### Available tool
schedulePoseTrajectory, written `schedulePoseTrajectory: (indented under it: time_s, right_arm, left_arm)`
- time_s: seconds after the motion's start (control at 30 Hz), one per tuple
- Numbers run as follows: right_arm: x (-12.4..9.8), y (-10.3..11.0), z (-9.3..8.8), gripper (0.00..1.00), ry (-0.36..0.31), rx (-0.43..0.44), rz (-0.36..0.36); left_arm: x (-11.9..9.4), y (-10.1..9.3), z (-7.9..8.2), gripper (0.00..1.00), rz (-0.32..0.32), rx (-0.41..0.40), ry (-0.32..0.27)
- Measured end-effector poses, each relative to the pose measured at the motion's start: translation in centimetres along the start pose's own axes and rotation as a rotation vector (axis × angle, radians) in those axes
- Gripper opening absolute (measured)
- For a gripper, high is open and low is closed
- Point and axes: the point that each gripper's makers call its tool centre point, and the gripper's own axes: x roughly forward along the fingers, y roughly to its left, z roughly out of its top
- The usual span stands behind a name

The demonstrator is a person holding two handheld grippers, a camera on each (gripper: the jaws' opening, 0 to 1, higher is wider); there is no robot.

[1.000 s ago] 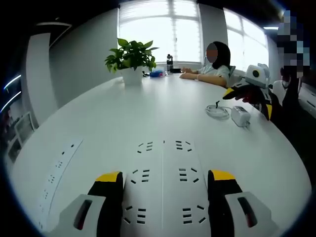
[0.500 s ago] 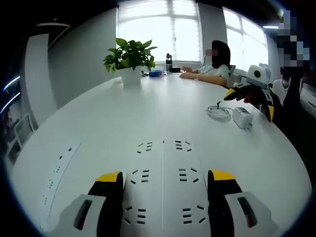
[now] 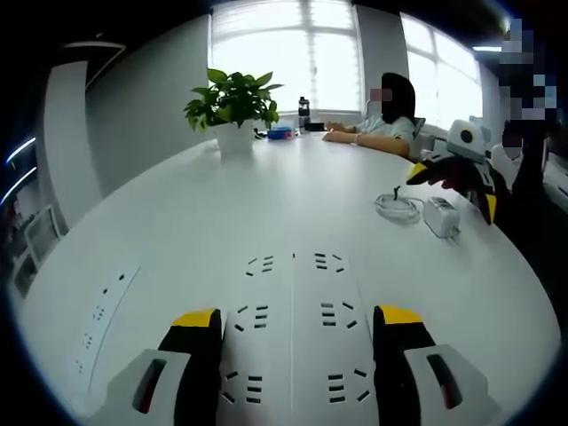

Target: Straighten the power strip on the desk, plug the charger into it

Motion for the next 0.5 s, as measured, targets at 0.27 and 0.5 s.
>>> schedulePoseTrajectory:
  time_s: [0.27,0.5]
  right_arm:
    - [-0.25,-0.18,-0.12,0.87,-0.001,0.004,-0.006]
    - [-0.35,-0.12,-0.19,0.87,-0.001,0.004,-0.006]
  left_arm:
    - [0.46,-0.06,0.32,0.69,0.000,-0.001,-0.004]
    - [0.83,0.06,0.58,0.69,0.003,-0.003,-0.001]
